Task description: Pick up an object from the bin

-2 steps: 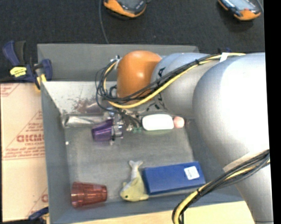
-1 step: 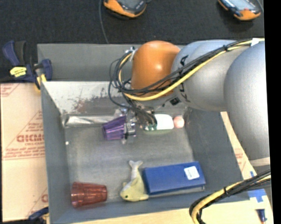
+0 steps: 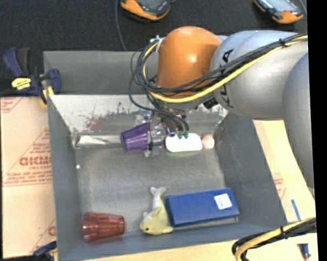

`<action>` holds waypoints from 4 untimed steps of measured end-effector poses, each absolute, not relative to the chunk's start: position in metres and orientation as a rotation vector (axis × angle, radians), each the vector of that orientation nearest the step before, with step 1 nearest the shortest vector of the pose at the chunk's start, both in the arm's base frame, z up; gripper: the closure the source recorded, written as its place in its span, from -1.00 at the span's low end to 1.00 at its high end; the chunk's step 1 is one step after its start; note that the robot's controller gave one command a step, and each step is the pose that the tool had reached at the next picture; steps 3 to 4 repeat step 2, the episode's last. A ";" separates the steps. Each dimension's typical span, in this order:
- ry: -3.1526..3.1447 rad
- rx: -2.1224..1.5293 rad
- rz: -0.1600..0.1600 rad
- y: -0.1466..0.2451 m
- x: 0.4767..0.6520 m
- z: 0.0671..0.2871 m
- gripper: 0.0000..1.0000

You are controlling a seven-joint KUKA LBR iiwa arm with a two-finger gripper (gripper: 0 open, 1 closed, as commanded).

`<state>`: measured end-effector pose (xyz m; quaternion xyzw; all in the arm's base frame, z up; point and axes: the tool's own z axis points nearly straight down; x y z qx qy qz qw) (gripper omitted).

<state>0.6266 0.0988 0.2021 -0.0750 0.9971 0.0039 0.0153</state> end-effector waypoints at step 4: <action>3.099 -0.286 0.012 0.088 0.633 0.214 1.00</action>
Offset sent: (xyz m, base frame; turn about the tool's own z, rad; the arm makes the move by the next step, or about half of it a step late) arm 0.0025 -0.0022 0.1258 0.0031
